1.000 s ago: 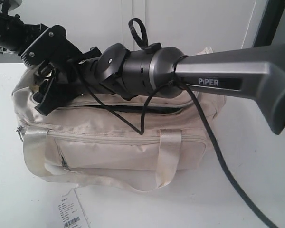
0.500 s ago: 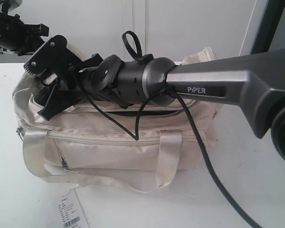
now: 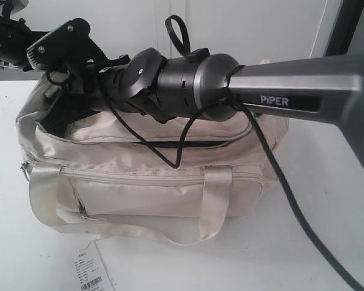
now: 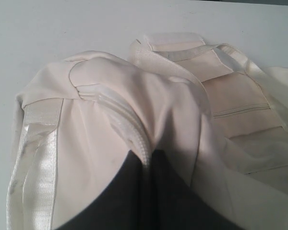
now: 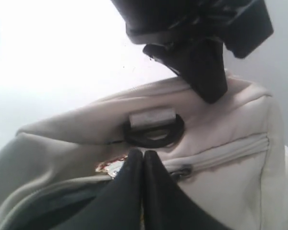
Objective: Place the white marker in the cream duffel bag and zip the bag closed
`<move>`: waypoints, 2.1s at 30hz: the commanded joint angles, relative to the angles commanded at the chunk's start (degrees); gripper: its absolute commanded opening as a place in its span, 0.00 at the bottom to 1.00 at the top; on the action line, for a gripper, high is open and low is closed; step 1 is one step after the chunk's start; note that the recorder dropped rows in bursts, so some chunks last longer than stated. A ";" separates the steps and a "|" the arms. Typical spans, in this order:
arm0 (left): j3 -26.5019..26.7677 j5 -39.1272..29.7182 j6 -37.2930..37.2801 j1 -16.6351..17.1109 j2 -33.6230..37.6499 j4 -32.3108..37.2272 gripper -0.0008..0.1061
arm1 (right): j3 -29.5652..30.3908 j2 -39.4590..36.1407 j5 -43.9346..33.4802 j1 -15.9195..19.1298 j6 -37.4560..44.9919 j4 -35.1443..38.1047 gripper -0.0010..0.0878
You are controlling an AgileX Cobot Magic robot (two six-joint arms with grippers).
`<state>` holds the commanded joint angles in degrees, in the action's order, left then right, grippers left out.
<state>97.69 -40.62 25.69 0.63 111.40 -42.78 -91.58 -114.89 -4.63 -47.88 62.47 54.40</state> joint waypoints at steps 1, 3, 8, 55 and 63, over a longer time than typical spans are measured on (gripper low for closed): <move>0.00 0.00 0.00 0.00 0.00 0.00 0.01 | 0.00 0.26 -0.57 0.00 -0.13 0.00 0.01; 0.00 0.00 0.00 0.00 0.00 0.00 0.01 | 0.00 0.50 -1.38 0.00 -0.13 0.00 0.01; 0.00 -0.12 0.00 0.00 0.00 -0.01 0.01 | 0.00 1.14 -3.90 0.00 0.07 -0.28 0.01; 0.00 -0.22 1.31 0.00 0.00 0.11 0.01 | -18.60 -10.25 -29.01 1.76 -70.88 -35.96 0.41; 0.00 -0.76 1.31 0.00 0.00 0.11 0.01 | -18.60 -11.08 -22.51 3.95 -75.93 -35.96 0.39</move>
<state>97.69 -41.38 26.99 0.63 111.40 -42.68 -110.18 -125.96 -27.14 -43.93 -13.46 18.44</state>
